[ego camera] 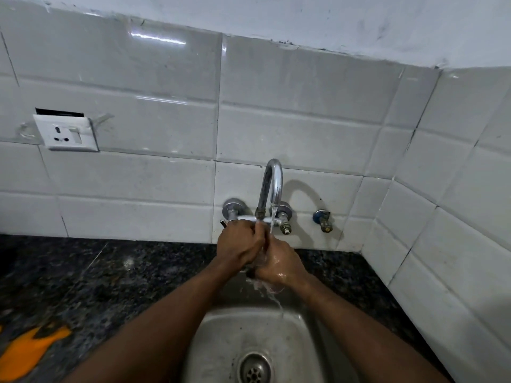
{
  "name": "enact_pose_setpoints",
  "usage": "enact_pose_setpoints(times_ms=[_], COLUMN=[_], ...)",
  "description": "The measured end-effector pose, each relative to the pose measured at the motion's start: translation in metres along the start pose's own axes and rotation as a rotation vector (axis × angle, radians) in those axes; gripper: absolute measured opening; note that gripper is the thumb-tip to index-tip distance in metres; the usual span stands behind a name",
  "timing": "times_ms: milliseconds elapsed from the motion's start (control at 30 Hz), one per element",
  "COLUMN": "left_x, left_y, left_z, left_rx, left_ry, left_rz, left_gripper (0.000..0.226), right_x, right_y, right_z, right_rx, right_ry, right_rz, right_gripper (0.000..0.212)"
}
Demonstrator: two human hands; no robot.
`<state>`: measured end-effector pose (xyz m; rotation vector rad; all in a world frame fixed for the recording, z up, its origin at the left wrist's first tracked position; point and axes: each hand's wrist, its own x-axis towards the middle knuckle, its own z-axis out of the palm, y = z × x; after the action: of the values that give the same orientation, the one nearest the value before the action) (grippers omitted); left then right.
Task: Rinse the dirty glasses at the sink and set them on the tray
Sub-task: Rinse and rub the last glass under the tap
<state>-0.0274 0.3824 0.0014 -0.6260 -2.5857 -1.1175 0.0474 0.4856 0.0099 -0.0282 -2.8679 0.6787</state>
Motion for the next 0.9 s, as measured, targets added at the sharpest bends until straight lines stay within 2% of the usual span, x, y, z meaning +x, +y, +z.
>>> enact_pose_setpoints(times_ms=[67,133,233,333,400,467,567,633,700,767,800,833,867,900], left_x=[-0.003,-0.004,-0.02,-0.041,-0.048,-0.045,-0.036,-0.032,-0.027,-0.022,-0.02,-0.02,-0.02,-0.02], left_y=[-0.001,-0.002,-0.007,-0.011,-0.003,0.0,-0.01,-0.017,-0.02,-0.018,-0.017,-0.016,-0.017,-0.019], left_z=[0.0,0.001,0.008,0.02,0.027,0.03,0.021,0.009,-0.001,-0.005,-0.008,-0.009,-0.01,-0.008], left_rx=[-0.224,-0.552,-1.027,-1.272,-1.441,-1.442,-1.262,-1.122,-0.986,-0.919,-0.898,-0.876,-0.848,-0.832], left_ry=[0.031,0.018,-0.229,-0.397,-0.357,-0.2,-0.073,-0.054,-0.055,-0.089,-0.101,-0.101,-0.097,-0.061], left_rz=[-0.067,-0.305,-0.708,-0.855,-0.914,-0.934,-0.871,-0.837,-0.823,-0.805,-0.802,-0.78,-0.716,-0.604], left_gripper=[0.064,0.064,0.073,0.065,0.052,0.044,0.038,0.029,0.022,0.021,0.023,0.025,0.027,0.027], right_x=[-0.001,0.0,0.004,0.015,0.02,0.022,0.02,0.017,0.016,0.016,0.017,0.019,0.02,0.021], right_y=[0.005,0.006,-0.002,-0.006,-0.012,-0.013,-0.003,0.009,0.015,0.014,0.012,0.01,0.006,0.004], right_z=[0.004,0.007,0.013,0.017,0.016,0.018,0.011,-0.005,-0.023,-0.033,-0.034,-0.035,-0.037,-0.04], right_rx=[0.092,0.369,0.614,0.894,1.143,1.179,1.002,0.716,0.419,0.135,-0.106,-0.343,-0.471,-0.492], right_ry=[0.047,0.086,0.257,0.439,0.552,0.558,0.468,0.361,0.054,-0.276,-0.311,-0.273,-0.204,-0.186], right_rz=[-0.026,0.027,0.252,0.466,0.584,0.562,0.37,0.178,0.023,-0.047,-0.098,-0.15,-0.198,-0.201], right_gripper=[0.1,0.096,0.08,0.067,0.057,0.051,0.053,0.047,0.037,0.053,0.06,0.06,0.056,0.052])
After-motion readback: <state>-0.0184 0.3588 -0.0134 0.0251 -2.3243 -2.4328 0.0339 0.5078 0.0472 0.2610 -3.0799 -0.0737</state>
